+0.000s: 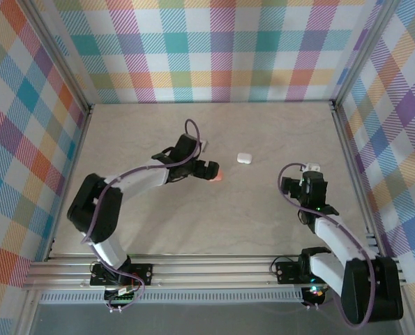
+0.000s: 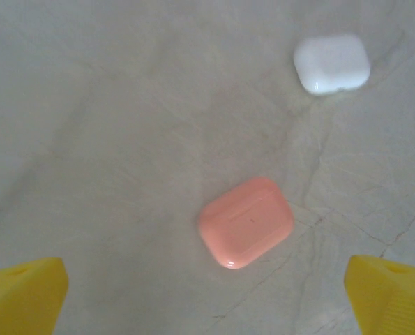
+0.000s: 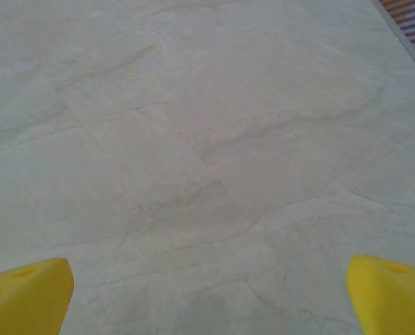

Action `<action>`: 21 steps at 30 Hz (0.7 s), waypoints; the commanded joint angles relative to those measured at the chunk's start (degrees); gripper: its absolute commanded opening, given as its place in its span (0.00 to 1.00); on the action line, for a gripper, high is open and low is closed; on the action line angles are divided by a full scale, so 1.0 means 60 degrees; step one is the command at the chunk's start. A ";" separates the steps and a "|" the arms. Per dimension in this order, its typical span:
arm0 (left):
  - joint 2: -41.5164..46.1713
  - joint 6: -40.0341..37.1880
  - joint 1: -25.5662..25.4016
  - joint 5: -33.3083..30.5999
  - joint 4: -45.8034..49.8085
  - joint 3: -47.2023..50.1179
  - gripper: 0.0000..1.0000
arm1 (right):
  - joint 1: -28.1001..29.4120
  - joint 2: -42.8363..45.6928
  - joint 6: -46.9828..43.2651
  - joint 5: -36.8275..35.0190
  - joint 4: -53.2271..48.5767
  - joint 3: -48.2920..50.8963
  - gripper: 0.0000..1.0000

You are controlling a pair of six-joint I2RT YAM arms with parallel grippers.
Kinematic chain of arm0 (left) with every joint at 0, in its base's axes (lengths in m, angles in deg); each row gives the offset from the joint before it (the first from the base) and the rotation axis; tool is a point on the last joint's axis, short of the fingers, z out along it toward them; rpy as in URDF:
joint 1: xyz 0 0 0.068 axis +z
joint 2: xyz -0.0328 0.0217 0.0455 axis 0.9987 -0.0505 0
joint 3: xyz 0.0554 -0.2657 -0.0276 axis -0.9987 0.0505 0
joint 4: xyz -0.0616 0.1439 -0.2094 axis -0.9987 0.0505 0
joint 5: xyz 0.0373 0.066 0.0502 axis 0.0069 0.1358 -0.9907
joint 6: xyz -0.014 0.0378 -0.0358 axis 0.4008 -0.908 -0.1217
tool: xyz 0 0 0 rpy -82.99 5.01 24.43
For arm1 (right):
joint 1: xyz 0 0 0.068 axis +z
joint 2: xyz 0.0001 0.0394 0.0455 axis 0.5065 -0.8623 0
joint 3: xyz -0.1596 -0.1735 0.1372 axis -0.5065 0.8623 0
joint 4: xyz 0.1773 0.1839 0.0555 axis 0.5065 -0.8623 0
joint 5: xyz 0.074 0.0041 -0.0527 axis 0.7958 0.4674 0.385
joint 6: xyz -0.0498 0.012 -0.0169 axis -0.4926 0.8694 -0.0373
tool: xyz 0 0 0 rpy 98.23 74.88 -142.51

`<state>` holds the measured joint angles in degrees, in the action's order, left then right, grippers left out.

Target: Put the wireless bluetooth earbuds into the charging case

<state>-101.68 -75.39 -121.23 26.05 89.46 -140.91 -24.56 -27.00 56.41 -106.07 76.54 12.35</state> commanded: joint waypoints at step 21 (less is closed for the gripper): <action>0.3623 -0.1595 0.4560 -0.1203 -0.9994 0.8353 1.00 | -0.0406 -0.4981 -0.0413 0.1269 0.6868 -0.0640 1.00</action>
<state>-78.40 -85.38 -95.92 14.60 45.20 -92.00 -26.35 -56.53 52.17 -98.69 117.78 12.83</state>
